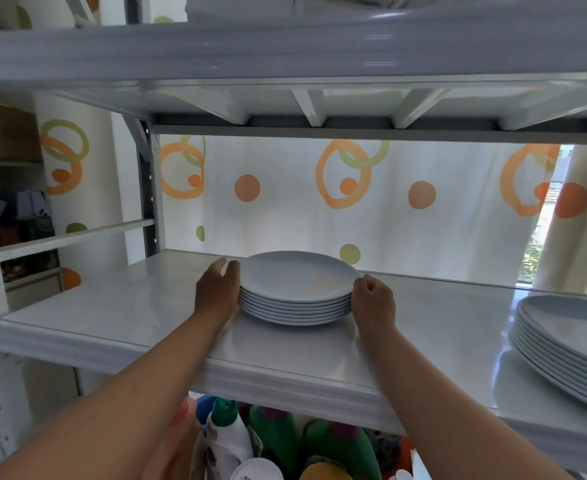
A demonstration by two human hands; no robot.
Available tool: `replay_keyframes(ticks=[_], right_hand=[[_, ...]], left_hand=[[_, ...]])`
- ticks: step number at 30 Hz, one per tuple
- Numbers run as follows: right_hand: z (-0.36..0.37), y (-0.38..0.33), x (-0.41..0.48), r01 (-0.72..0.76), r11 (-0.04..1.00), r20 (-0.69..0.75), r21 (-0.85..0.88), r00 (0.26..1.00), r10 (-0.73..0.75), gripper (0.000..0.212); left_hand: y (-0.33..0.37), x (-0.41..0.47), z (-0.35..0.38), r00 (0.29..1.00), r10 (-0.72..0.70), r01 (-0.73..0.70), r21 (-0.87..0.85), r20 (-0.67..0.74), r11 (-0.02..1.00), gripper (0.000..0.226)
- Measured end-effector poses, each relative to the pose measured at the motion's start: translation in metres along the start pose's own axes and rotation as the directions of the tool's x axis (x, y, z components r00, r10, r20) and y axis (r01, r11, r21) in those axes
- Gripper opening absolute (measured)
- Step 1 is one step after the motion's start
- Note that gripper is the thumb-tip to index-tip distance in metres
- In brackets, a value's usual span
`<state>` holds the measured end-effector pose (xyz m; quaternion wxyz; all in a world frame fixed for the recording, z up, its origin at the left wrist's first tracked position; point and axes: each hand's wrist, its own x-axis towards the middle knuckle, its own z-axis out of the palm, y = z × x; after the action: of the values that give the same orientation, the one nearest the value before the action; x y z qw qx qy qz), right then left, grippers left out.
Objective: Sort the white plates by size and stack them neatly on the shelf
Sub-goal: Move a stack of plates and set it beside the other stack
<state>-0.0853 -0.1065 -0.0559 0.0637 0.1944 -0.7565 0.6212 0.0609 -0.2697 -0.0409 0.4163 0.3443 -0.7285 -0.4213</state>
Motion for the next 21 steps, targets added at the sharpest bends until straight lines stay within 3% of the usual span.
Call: replay_keyframes(ticks=[3,6,11,15,18,21], right_hand=[[-0.012,-0.009,-0.004,0.015,0.999,-0.005,-0.036,1.0,-0.016,0.025],[-0.032,-0.021,-0.009,0.049,0.994,-0.007,-0.095,0.999,-0.05,0.012],[-0.083,-0.037,-0.016,0.119,0.963,-0.089,-0.241,0.986,-0.144,0.026],[-0.142,-0.041,-0.029,0.19,0.941,-0.183,-0.28,0.951,-0.247,0.039],[-0.191,-0.034,-0.034,0.191,0.921,-0.277,-0.341,0.915,-0.292,0.038],[-0.239,-0.02,-0.032,0.073,0.911,-0.383,-0.407,0.891,-0.243,0.037]], left_hand=[[0.024,-0.013,0.003,0.982,0.152,-0.146,0.056,-0.109,0.988,0.045],[0.055,-0.03,0.023,0.958,0.27,-0.272,-0.005,-0.091,0.962,0.041],[0.098,-0.077,0.077,0.938,0.288,-0.275,-0.088,0.191,0.957,0.033],[0.123,-0.123,0.125,0.824,0.299,-0.234,-0.193,0.481,0.953,0.021],[0.14,-0.156,0.159,0.764,0.317,-0.21,-0.249,0.562,0.946,0.028],[0.154,-0.184,0.186,0.753,0.261,-0.11,-0.275,0.604,0.955,0.021]])
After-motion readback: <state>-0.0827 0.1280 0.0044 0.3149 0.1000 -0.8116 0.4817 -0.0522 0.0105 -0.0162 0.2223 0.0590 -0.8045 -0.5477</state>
